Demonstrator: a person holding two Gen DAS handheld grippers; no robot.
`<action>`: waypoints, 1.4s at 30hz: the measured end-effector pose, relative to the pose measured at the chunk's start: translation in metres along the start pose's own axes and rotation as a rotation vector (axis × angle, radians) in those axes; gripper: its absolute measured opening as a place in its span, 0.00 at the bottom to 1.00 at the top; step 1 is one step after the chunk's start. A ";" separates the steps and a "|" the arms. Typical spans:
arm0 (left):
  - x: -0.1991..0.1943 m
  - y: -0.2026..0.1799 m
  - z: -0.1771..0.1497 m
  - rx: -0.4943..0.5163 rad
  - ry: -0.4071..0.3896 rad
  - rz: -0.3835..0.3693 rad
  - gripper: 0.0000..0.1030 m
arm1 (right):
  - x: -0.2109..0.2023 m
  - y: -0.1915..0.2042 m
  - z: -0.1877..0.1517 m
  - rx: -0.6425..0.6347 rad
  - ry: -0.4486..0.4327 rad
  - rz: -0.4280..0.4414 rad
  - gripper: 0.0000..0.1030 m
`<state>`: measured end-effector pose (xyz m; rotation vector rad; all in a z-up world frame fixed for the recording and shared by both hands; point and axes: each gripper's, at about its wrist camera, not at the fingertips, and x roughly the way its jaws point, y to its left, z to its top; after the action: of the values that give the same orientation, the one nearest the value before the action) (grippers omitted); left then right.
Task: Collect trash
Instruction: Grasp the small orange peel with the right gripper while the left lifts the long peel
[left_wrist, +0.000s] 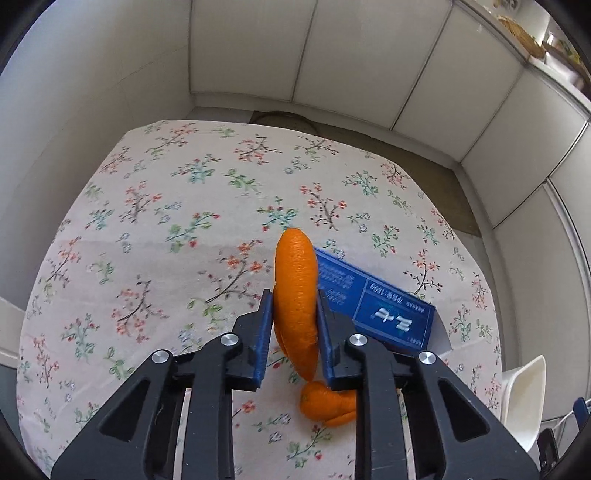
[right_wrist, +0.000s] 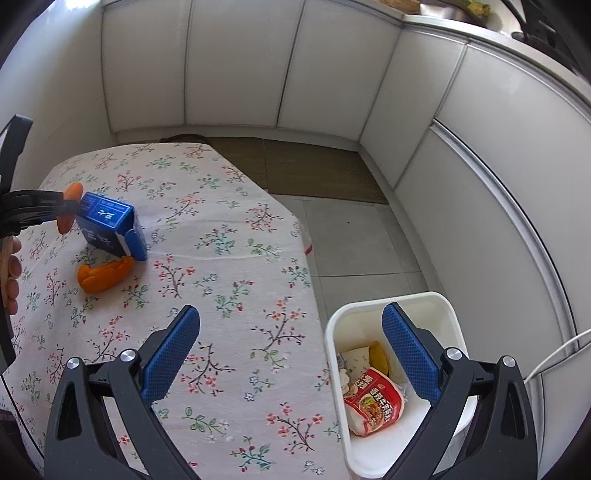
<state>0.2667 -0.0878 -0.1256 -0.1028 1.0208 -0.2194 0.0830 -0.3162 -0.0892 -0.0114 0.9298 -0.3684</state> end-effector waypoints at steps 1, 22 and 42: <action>-0.004 0.005 -0.003 -0.014 0.001 -0.002 0.21 | 0.000 0.003 0.000 -0.007 -0.001 0.002 0.93; -0.098 0.062 -0.037 -0.099 -0.034 -0.096 0.21 | 0.068 0.099 0.019 0.259 0.230 0.415 0.93; -0.109 0.089 -0.025 -0.137 -0.027 -0.111 0.21 | 0.109 0.149 0.017 0.366 0.287 0.372 0.16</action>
<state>0.2023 0.0241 -0.0647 -0.2862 1.0039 -0.2482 0.2003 -0.2138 -0.1894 0.5552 1.1105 -0.1907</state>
